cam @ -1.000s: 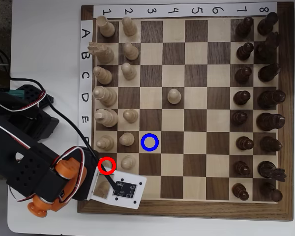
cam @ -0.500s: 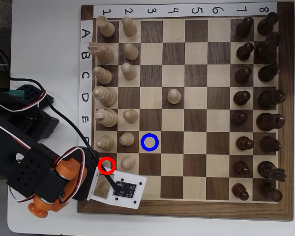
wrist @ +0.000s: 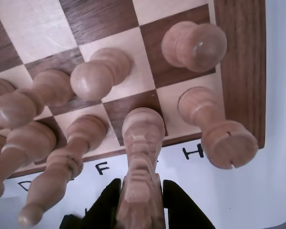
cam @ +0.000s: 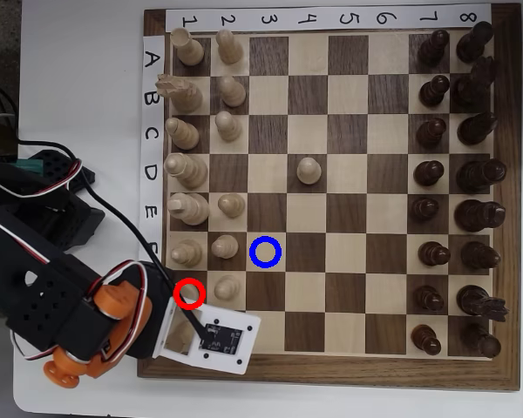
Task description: Move the piece to destination
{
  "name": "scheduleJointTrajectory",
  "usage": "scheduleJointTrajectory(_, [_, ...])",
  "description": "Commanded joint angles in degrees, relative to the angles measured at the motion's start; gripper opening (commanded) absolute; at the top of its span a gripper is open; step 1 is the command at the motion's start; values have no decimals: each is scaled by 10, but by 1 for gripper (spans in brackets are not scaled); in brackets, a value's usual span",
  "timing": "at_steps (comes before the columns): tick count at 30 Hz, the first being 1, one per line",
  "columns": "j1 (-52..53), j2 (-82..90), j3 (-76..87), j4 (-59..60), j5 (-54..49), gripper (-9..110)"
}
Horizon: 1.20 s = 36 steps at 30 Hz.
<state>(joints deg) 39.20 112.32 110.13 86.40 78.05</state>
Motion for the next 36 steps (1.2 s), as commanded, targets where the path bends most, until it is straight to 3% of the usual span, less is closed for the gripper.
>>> scheduleJointTrajectory(1, [5,25,-37,12,-2,0])
scheduleJointTrajectory(36, [5,75,-156,92,-13,0])
